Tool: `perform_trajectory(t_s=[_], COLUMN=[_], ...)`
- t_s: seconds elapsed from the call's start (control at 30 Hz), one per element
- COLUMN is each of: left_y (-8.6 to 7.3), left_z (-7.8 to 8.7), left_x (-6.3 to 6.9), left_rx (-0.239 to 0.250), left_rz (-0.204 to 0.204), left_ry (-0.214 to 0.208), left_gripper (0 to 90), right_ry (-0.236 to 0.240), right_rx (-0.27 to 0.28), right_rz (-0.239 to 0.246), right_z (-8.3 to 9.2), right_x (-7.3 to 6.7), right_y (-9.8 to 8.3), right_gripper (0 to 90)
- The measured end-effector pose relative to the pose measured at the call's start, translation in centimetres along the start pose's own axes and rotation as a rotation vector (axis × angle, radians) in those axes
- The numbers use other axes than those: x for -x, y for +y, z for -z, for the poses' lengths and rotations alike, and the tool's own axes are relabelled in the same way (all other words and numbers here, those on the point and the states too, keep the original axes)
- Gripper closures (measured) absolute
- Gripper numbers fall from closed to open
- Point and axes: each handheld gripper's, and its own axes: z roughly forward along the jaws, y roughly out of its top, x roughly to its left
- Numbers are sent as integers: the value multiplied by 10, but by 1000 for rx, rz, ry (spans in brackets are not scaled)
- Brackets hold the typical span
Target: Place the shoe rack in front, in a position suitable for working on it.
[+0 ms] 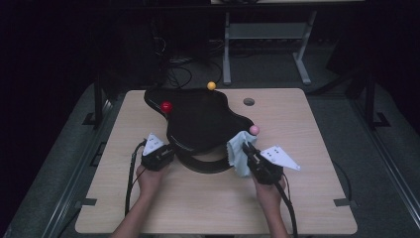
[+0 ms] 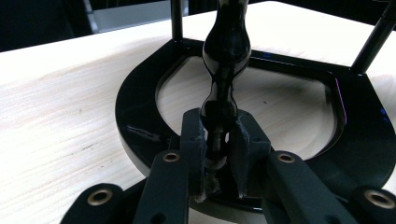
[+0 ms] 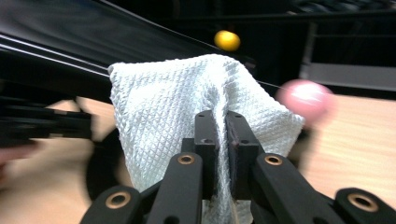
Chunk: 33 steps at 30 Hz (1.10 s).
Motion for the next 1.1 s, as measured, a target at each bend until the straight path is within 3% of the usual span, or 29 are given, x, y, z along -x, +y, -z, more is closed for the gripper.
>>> perform_trajectory(t_s=[0.1,0.2,0.4,0.47,0.67,0.93,1.1], left_y=[0,0,0,0,0,0,0], left_z=[0,0,0,0,0,0,0], left_x=[1,0,0,0,0,-1,-2], left_rx=[0,3,3,3,5,3,1], left_rz=[-1,1,3,3,4,13,11], left_ry=[6,6,11,10,6,0,9], left_gripper=[761,761,760,760,760,752,754], right_ry=[-49,-38,7,13,37,-25,-17], right_rx=[-20,-14,-23,-49,-157,-287,-339], right_rz=[-23,-44,-37,-44,12,7,8], right_z=[-4,-4,-5,-7,-30,-57,-63], right_x=[15,12,2,0,-15,-9,-13], right_y=[-7,-9,-17,-23,-38,-47,-47], right_gripper=[845,844,844,844,844,839,841])
